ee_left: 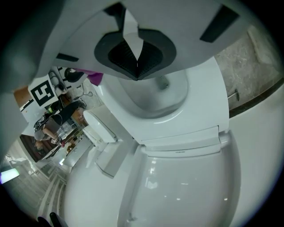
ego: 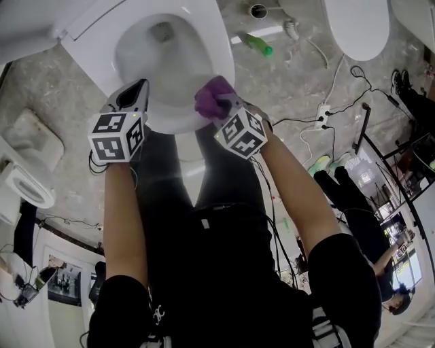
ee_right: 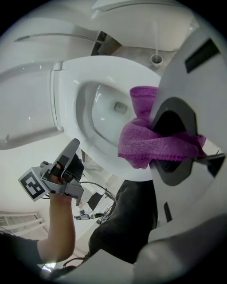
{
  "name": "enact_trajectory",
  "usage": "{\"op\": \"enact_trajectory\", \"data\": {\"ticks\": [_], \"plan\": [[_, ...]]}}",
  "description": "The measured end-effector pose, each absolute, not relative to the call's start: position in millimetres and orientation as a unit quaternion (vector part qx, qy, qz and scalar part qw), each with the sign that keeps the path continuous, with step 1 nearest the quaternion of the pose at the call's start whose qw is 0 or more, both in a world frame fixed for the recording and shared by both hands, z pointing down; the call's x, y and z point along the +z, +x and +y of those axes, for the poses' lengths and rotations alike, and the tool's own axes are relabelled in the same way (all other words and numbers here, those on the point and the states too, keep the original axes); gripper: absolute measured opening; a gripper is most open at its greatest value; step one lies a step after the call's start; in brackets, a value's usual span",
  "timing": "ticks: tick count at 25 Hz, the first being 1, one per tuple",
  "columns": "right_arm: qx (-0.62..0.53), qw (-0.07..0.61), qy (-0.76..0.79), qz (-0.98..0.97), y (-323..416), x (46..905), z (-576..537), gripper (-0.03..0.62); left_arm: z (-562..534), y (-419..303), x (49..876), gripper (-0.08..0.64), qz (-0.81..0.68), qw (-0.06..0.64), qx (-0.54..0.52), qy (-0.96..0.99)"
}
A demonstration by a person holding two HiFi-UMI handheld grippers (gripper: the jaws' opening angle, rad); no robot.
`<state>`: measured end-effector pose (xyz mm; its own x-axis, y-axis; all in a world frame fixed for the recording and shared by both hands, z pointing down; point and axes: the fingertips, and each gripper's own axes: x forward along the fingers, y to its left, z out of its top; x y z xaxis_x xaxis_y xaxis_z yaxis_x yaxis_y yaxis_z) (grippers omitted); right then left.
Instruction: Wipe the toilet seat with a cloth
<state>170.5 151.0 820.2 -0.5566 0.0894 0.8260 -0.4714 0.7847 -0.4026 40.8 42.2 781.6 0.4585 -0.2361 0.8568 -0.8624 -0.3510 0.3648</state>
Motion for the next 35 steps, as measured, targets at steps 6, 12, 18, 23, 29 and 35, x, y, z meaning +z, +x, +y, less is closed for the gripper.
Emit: {"op": "enact_trajectory", "data": {"ticks": [6, 12, 18, 23, 29, 35], "plan": [[0.237, 0.477, 0.113, -0.839, 187, 821, 106, 0.060, 40, 47, 783, 0.008, -0.368, 0.431, 0.363, 0.739], [0.190, 0.482, 0.129, -0.845, 181, 822, 56, 0.060, 32, 39, 781, 0.008, -0.376, 0.434, 0.352, 0.739], [0.155, 0.470, 0.182, -0.850, 165, 822, -20, 0.060, 30, 31, 784, 0.008, -0.378, 0.437, 0.347, 0.739], [0.112, 0.461, 0.205, -0.856, 140, 817, -68, 0.060, 33, 18, 783, 0.008, -0.381, 0.439, 0.343, 0.738], [0.086, 0.453, 0.217, -0.860, 123, 817, -100, 0.060, 30, 11, 787, 0.008, -0.384, 0.440, 0.339, 0.737], [0.112, 0.422, 0.261, -0.861, 104, 813, -123, 0.060, 27, 3, 783, 0.008, -0.386, 0.437, 0.338, 0.739]]}}
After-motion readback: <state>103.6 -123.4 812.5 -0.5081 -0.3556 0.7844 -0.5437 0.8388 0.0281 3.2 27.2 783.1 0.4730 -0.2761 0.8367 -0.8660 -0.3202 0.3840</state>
